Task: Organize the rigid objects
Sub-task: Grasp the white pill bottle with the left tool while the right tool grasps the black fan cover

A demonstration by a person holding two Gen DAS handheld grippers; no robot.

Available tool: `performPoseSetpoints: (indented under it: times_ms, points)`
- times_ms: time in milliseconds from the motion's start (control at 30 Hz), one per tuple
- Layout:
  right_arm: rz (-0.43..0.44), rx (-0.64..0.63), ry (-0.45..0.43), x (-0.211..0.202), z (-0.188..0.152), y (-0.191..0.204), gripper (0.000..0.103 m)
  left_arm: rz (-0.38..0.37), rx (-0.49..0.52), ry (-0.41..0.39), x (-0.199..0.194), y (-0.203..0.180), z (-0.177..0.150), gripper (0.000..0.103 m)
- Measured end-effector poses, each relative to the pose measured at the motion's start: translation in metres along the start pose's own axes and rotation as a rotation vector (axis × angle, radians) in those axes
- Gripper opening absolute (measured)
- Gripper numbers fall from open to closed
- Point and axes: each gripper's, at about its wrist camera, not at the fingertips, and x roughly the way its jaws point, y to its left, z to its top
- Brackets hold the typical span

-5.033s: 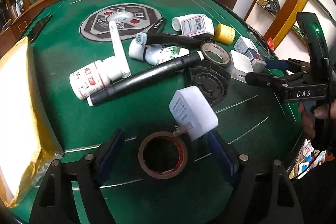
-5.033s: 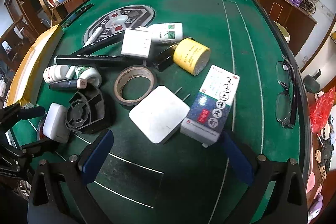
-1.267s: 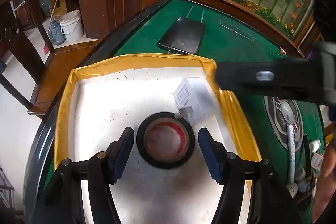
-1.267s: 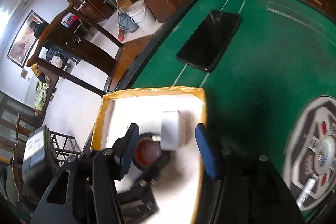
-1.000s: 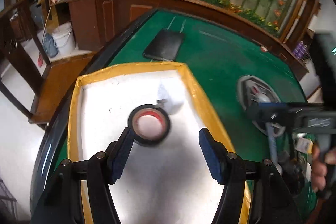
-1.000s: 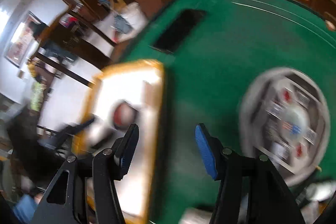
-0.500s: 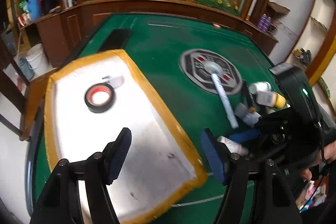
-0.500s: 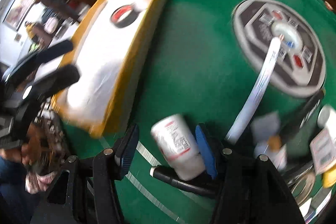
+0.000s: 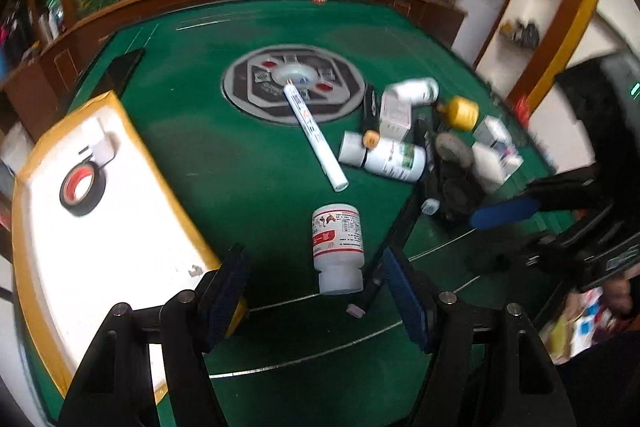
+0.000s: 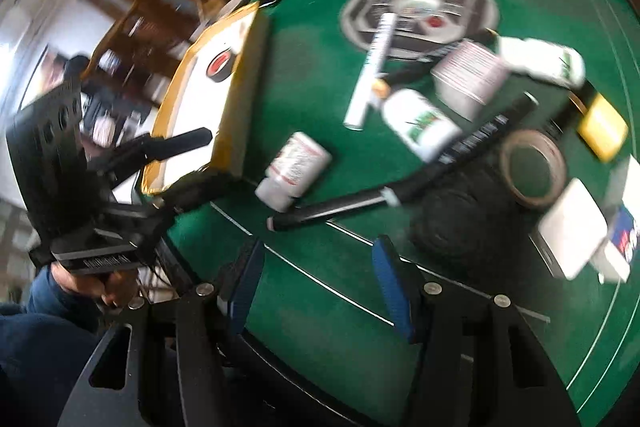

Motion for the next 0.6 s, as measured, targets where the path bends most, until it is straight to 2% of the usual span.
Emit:
performPoseSetpoints:
  times_ms: [233, 333, 467, 500, 600]
  points:
    - [-0.01, 0.043, -0.013, -0.011, -0.011, -0.016, 0.055, 0.019, -0.033, 0.118, 0.039, 0.002, 0.01, 0.072]
    - [-0.013, 0.052, -0.012, -0.012, -0.011, -0.016, 0.055, 0.015, -0.021, 0.16, 0.056, -0.002, 0.012, 0.061]
    - [-0.094, 0.048, -0.038, -0.023, -0.01, -0.026, 0.056, 0.114, 0.068, 0.153, 0.065, -0.02, 0.009, 0.052]
    - [-0.142, 0.035, -0.041, -0.025, -0.01, -0.028, 0.057, 0.101, 0.067, 0.152, 0.064, -0.022, 0.009, 0.039]
    - [-0.214, 0.025, -0.045, -0.024, -0.007, -0.035, 0.063, 0.071, 0.037, 0.153, 0.06, -0.022, 0.005, 0.037]
